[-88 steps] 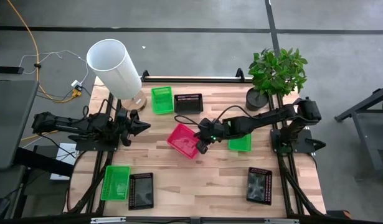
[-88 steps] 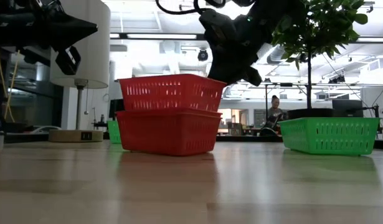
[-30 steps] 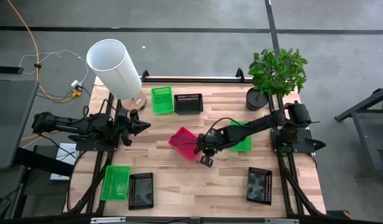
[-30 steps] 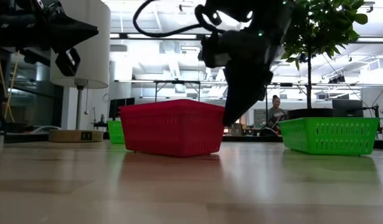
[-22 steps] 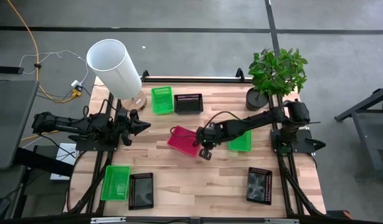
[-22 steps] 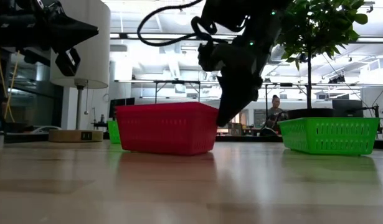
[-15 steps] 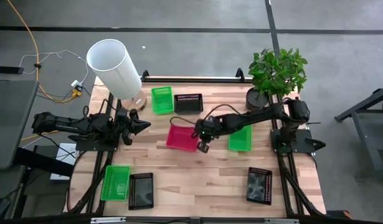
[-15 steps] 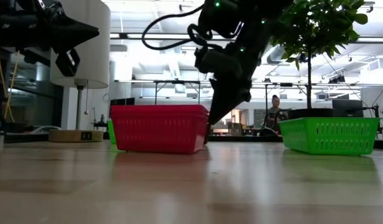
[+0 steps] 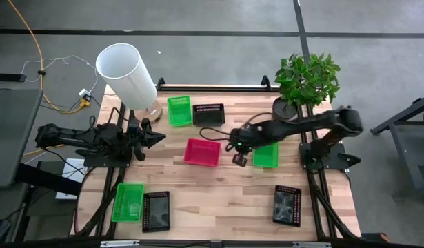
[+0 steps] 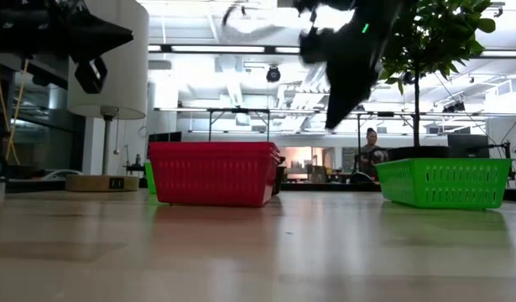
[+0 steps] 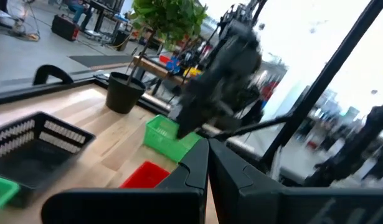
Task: Stack baskets by color
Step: Stack the bottom left green bin on the top left green bin
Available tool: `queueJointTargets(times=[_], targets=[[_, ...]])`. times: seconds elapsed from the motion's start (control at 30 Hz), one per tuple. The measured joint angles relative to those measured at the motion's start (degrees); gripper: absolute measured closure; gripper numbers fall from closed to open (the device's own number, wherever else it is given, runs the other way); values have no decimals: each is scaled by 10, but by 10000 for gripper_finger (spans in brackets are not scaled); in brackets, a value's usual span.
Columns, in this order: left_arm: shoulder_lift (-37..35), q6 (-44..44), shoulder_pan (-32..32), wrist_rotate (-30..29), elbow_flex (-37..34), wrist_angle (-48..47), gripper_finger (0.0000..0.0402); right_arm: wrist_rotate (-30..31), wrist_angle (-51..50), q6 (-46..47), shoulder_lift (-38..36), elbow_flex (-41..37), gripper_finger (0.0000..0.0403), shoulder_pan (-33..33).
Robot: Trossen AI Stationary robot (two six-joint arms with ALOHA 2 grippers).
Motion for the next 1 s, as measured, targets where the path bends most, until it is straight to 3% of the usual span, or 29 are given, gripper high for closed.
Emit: queueJointTargets(times=[0.13, 0.3, 0.4, 0.5, 0.73, 1.0], targets=[[3, 35, 0, 0, 52, -66, 401, 14, 75, 50, -95, -58, 403, 31], [17, 62, 0, -2, 113, -121, 401, 80, 294, 110, -205, -161, 403, 73], [33, 63, 0, -7, 135, -132, 401, 124, 443, 81, -248, -206, 403, 91], [56, 64, 0, -8, 151, -132, 402, 130, 539, -14, -272, -228, 403, 95], [116, 63, 0, -6, 168, -119, 402, 134, 567, -73, -298, -214, 403, 94], [127, 64, 0, -6, 168, -94, 401, 116, 566, -98, -298, -204, 403, 94]])
